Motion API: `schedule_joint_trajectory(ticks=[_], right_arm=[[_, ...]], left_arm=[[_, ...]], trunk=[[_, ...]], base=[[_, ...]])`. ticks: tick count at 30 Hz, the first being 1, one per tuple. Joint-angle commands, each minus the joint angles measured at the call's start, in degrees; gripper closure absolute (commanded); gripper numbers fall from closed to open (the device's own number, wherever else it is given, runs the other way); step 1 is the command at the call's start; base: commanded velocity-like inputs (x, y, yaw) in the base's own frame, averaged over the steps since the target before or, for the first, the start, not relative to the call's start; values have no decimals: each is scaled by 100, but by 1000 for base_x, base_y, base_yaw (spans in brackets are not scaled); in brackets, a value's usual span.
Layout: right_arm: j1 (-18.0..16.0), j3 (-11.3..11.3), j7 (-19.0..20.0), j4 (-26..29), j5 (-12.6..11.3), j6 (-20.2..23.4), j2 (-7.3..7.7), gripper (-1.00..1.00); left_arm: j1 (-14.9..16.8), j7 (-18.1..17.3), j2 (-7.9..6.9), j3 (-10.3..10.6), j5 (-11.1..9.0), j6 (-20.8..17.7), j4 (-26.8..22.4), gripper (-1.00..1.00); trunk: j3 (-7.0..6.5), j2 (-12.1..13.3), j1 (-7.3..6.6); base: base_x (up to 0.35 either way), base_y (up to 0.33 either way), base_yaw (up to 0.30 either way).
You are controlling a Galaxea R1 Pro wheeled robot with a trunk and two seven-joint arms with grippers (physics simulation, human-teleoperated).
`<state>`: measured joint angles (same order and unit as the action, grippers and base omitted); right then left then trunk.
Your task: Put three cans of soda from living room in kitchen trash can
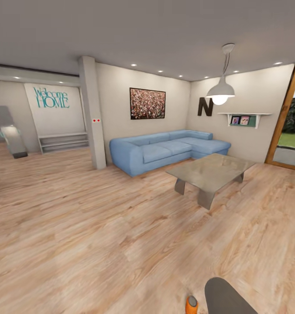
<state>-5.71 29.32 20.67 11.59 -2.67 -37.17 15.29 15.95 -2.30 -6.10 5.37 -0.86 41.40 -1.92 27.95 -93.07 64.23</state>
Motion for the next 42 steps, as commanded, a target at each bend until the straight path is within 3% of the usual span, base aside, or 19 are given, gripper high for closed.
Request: schedule_joint_trajectory(ticks=[1,27,42], right_arm=[[-9,82,60,2,-45,-15,0,100],[-9,83,60,3,-50,-18,1,100],[-9,83,60,27,-41,-19,-14,100]], left_arm=[[2,2,0,34,-11,17,1,-100],[4,2,6,34,-11,17,3,-100],[4,5,13,84,-11,17,7,-100]], trunk=[[3,-3,-1],[-14,-3,-1],[-14,-3,-1]], base=[[0,0,-217],[147,-43,-212],[14,-138,-33]])
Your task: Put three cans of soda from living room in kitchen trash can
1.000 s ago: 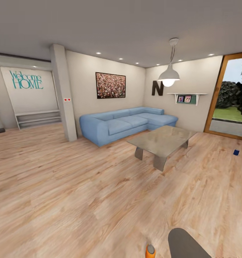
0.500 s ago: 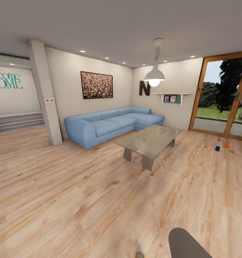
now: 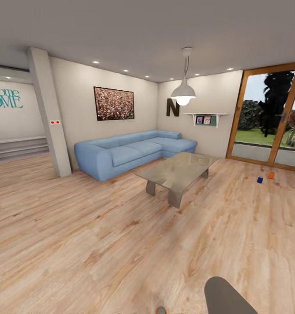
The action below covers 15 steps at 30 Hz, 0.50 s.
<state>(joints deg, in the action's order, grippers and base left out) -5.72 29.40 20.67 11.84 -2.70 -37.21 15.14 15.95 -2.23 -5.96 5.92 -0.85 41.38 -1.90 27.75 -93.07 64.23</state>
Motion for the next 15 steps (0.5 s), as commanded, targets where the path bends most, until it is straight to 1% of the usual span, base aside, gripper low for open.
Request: schedule_joint_trajectory(ticks=[1,9,11,15], right_arm=[[-8,74,60,2,-38,-15,-1,100],[-8,74,60,1,-38,-15,-9,100],[-8,74,60,1,-38,-11,-3,100],[-8,74,60,2,-38,-14,-10,100]], left_arm=[[5,1,-2,58,-12,16,5,-100],[5,3,-8,94,-12,18,5,-100],[5,4,-10,99,-12,17,6,-100],[4,4,-11,102,-12,15,6,-100]], trunk=[[5,-4,-1],[5,-4,-1],[5,-4,-1],[5,-4,-1]], base=[[-63,-277,-1],[-67,-274,0],[-18,-111,0],[-5,-29,0]])
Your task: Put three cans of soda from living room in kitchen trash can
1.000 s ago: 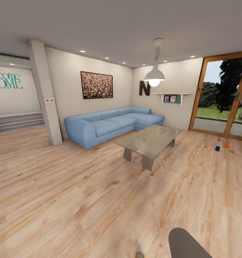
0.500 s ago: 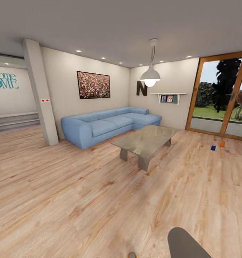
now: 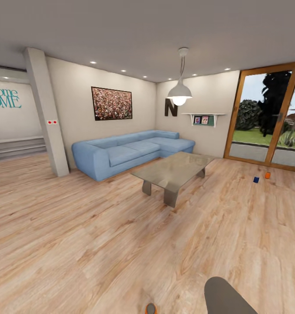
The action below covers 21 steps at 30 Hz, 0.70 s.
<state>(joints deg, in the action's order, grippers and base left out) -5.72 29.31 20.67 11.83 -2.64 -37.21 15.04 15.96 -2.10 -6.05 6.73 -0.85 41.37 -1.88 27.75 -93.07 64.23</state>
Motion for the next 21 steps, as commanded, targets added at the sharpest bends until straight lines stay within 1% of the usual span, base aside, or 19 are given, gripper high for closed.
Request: schedule_joint_trajectory(ticks=[1,6,8,13,21], right_arm=[[-8,83,60,3,-44,-15,0,100],[-8,83,60,3,-44,-15,-1,100],[-8,83,60,3,-44,-15,-1,100],[-8,83,60,3,-44,-15,-3,100],[-8,83,60,3,-44,-15,-3,100]], left_arm=[[4,-9,-2,21,-12,17,4,-100],[3,-9,0,19,-12,18,4,-100],[4,-9,-1,19,-12,18,4,-100],[4,-9,-1,20,-12,15,4,-100],[2,-9,-1,19,-12,15,4,-100]], trunk=[[6,-3,-1],[6,-3,-1],[6,-3,-1],[6,-3,-1],[6,-3,-1]], base=[[0,-2,0],[-4,-3,0],[-109,-80,0],[-209,-151,0],[-256,-184,0]])
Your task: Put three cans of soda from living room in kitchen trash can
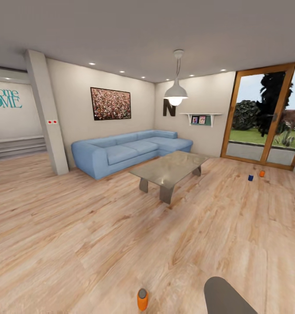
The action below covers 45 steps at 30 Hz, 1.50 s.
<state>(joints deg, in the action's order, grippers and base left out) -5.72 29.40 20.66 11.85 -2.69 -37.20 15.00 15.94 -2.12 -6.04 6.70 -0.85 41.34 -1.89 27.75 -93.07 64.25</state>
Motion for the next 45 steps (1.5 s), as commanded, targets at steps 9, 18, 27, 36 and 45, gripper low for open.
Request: schedule_joint_trajectory(ticks=[9,18,27,36,45], right_arm=[[-8,73,61,0,-38,-13,2,100],[-8,73,60,2,-38,-15,1,100],[-8,75,67,17,-34,-15,48,100],[-9,67,137,295,8,-2,66,100],[-8,-6,147,355,42,2,33,100]], left_arm=[[4,-8,0,24,-11,22,4,-100],[3,-11,-5,23,-11,20,4,-100],[9,-62,11,71,-10,-615,4,-100],[527,-86,299,82,-101,-4550,-1074,-100],[2505,-66,1073,69,-107,-7502,-2788,-100]], trunk=[[5,-4,-3],[5,-4,-3],[5,-4,-3],[5,-4,-3],[5,-4,-3]], base=[[-264,-191,0],[-139,-114,0],[-8,-7,0],[0,0,0],[0,0,0]])
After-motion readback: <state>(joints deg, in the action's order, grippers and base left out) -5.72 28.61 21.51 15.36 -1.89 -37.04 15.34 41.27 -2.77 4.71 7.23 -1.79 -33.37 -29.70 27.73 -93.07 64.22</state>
